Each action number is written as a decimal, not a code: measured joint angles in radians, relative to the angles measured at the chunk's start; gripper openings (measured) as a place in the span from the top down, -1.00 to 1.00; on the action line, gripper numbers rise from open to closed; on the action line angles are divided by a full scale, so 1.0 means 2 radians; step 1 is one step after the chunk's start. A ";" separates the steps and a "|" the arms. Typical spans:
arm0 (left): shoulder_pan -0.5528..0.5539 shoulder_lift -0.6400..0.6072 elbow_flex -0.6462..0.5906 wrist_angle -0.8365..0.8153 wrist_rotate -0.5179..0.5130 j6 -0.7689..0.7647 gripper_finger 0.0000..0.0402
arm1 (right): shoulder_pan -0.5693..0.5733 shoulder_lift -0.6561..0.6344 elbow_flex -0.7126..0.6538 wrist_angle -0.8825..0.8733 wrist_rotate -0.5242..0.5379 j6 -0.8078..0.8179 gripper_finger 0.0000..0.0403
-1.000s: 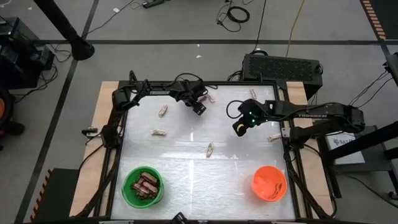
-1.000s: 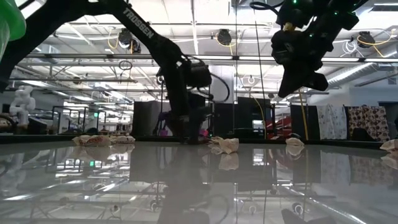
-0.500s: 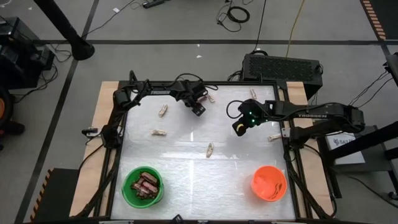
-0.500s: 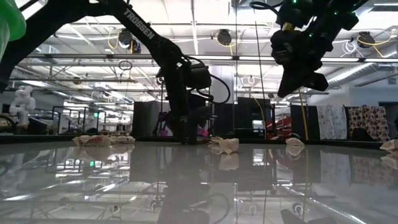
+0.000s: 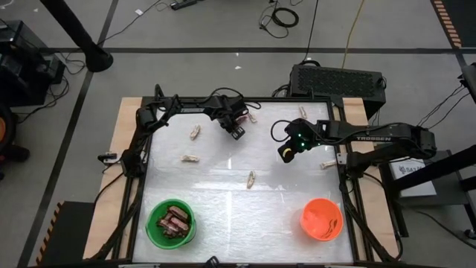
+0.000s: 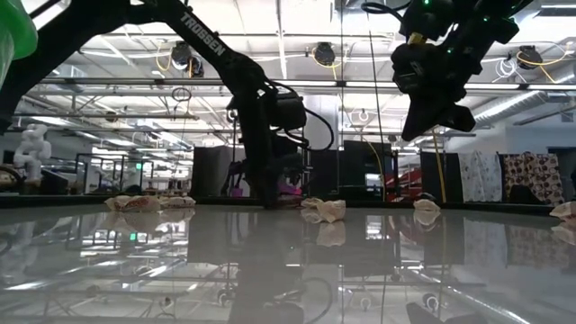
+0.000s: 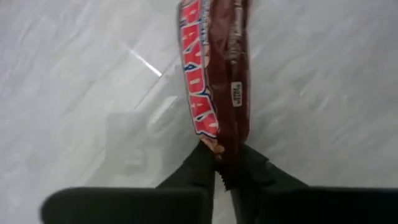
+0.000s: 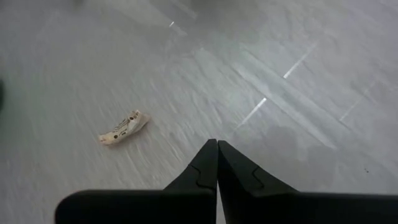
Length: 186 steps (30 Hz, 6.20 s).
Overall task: Sort candy by brand, put in halloween buckets
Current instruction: Put the brown chocolate bar into the green bucket, then put the white candy into the orange bucket
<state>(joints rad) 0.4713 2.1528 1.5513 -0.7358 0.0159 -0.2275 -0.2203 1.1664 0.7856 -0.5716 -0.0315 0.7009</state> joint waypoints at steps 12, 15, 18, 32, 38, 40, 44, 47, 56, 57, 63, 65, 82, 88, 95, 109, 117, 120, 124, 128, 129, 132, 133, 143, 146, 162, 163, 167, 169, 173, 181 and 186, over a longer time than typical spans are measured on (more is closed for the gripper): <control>-0.019 -0.103 0.064 -0.257 0.140 0.175 0.93 | 0.000 0.000 0.000 0.015 0.003 -0.013 1.00; -0.045 -0.156 0.064 -0.354 0.185 0.230 0.92 | 0.000 0.000 0.000 0.036 0.003 -0.016 1.00; -0.082 -0.204 0.063 -0.408 0.204 0.248 0.92 | 0.000 0.000 0.000 0.059 0.003 -0.022 1.00; -0.284 -0.322 0.050 -0.414 0.147 0.058 0.92 | 0.000 0.000 0.000 0.186 -0.027 -0.055 1.00; -0.372 -0.352 -0.045 -0.407 0.163 -0.010 0.92 | 0.003 0.000 0.005 0.218 -0.127 -0.085 1.00; -0.399 -0.366 -0.079 -0.388 0.178 -0.039 0.92 | 0.007 0.000 0.005 0.217 -0.139 -0.106 1.00; -0.441 -0.373 -0.132 -0.373 0.222 -0.111 0.92 | 0.021 0.000 0.005 0.217 -0.145 -0.186 1.00; -0.472 -0.373 -0.154 -0.362 0.244 -0.146 0.92 | 0.038 0.000 0.005 0.220 -0.146 -0.246 1.00; -0.529 -0.373 -0.167 -0.285 0.216 -0.116 0.91 | 0.094 0.000 0.005 0.246 -0.106 -0.160 1.00; -0.532 -0.373 -0.167 -0.285 0.194 -0.116 0.91 | 0.099 0.000 0.005 0.243 -0.090 -0.131 1.00; -0.570 -0.375 -0.167 -0.317 0.088 -0.069 0.78 | 0.142 0.031 0.007 0.243 -0.059 -0.075 0.97; -0.586 -0.375 -0.167 -0.325 0.065 -0.061 0.66 | 0.155 0.052 0.006 0.247 -0.054 -0.056 0.93; -0.635 -0.375 -0.136 -0.320 -0.021 -0.092 0.12 | 0.168 0.214 0.006 0.293 0.049 0.285 0.42; -0.620 -0.375 -0.115 -0.260 -0.117 -0.101 0.12 | 0.162 0.246 0.006 0.299 0.070 0.277 0.41; -0.586 -0.375 -0.115 -0.217 -0.170 -0.118 0.12 | 0.155 0.264 0.006 0.299 0.069 0.267 0.41; -0.576 -0.375 -0.115 -0.212 -0.170 -0.133 0.12 | 0.153 0.309 0.006 0.351 0.054 0.247 0.74; -0.576 -0.375 -0.115 -0.212 -0.221 -0.132 0.12 | 0.143 0.267 0.017 0.358 -0.009 0.210 0.97; -0.570 -0.377 -0.115 -0.207 -0.245 -0.132 0.12 | 0.138 0.238 0.040 0.326 -0.070 0.186 0.99; -0.538 -0.396 -0.115 -0.170 -0.260 -0.107 0.12 | 0.138 0.199 0.099 0.188 -0.133 0.147 0.99; -0.478 -0.428 -0.115 -0.127 -0.257 -0.036 0.12 | 0.146 0.183 0.211 -0.032 -0.146 0.084 1.00; -0.458 -0.438 -0.115 -0.114 -0.253 -0.019 0.12 | 0.150 0.183 0.243 -0.081 -0.145 0.066 1.00; -0.396 -0.469 -0.123 -0.056 -0.239 0.024 0.12 | 0.167 0.183 0.321 -0.196 -0.142 0.014 1.00; -0.374 -0.480 -0.130 -0.034 -0.228 0.033 0.12 | 0.174 0.183 0.340 -0.221 -0.140 0.005 1.00; -0.215 -0.543 -0.310 0.243 -0.022 -0.044 0.12 | 0.302 0.183 0.348 -0.387 -0.151 0.075 1.00; -0.214 -0.540 -0.355 0.303 -0.022 -0.111 0.12 | 0.346 0.183 0.346 -0.385 -0.158 0.130 1.00; -0.230 -0.524 -0.377 0.453 -0.022 -0.088 0.12 | 0.455 0.183 0.278 -0.423 -0.151 0.169 0.88; -0.230 -0.524 -0.377 0.455 -0.022 -0.088 0.12 | 0.453 0.183 0.270 -0.425 -0.150 0.167 0.85; -0.230 -0.524 -0.377 0.453 -0.022 -0.088 0.12 | 0.440 0.183 0.254 -0.426 -0.149 0.162 0.72; -0.230 -0.524 -0.377 0.452 -0.023 -0.088 0.12 | 0.436 0.183 0.253 -0.426 -0.153 0.151 0.64; -0.230 -0.524 -0.377 0.451 -0.023 -0.088 0.12 | 0.421 0.183 0.253 -0.453 -0.152 0.129 0.51; -0.230 -0.524 -0.377 0.451 -0.023 -0.093 0.12 | 0.330 0.171 0.254 -0.501 -0.113 0.073 0.41; -0.230 -0.524 -0.377 0.451 -0.024 -0.117 0.12 | 0.241 0.174 0.254 -0.500 -0.076 0.016 0.41</control>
<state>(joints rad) 0.0116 1.1038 0.7975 0.1669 -0.0317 -0.4607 0.2620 1.5138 1.2934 -1.5723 -0.1833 0.7329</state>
